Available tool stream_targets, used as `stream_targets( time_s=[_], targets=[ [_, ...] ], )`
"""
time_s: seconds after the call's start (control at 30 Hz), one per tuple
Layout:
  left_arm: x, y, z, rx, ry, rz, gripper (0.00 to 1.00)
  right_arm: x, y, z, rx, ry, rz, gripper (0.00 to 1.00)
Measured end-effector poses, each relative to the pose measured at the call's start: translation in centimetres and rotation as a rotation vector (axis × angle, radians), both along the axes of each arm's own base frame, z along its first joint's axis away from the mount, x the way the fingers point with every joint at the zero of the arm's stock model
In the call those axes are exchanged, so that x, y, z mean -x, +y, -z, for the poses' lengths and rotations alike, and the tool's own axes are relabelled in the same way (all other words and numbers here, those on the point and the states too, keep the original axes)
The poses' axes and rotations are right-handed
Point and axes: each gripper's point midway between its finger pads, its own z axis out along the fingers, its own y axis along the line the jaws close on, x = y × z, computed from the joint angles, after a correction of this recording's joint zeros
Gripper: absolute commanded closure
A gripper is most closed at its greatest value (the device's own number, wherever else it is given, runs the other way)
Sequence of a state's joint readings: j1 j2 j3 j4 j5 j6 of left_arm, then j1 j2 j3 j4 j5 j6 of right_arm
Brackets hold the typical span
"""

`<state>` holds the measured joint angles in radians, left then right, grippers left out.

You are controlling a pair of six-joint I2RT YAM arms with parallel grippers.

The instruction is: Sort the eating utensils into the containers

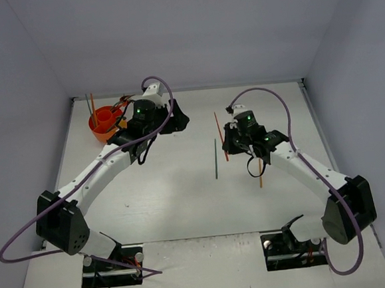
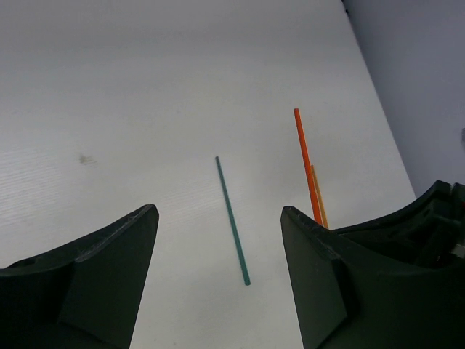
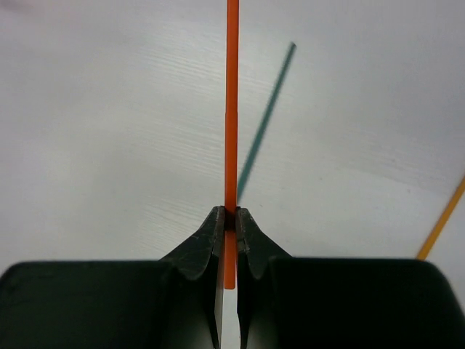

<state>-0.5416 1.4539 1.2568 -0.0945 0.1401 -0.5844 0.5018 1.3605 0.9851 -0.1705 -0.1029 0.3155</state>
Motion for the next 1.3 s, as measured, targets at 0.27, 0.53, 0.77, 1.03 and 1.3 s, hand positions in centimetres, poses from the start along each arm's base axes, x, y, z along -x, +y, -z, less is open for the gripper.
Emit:
stream_targets(
  time_s=[0.27, 0.53, 0.77, 1.03, 1.3],
  targets=[
    [0.4, -5.1, 0.7, 0.056, -0.009, 0.122, 0.35, 1.1, 3.1, -5.6, -0.138, -0.13, -0.137, 1.0],
    [0.4, -7.8, -1.1, 0.11, -0.051, 0.192, 0.42, 1.3, 4.2, -6.8, -0.181, -0.144, -0.183, 1.0],
    [0.3, -8.7, -0.6, 0.13, -0.031, 0.208, 0.83, 1.2, 4.5, -7.2, -0.197, -0.155, -0.192, 1.0],
    [0.5, -10.0, -1.7, 0.177, -0.029, 0.237, 1.0, 1.2, 4.6, -7.3, -0.206, -0.157, -0.188, 0.87],
    [0.0, -9.9, -2.4, 0.189, -0.047, 0.23, 1.0, 1.1, 4.7, -7.4, -0.211, -0.161, -0.186, 0.42]
  ],
)
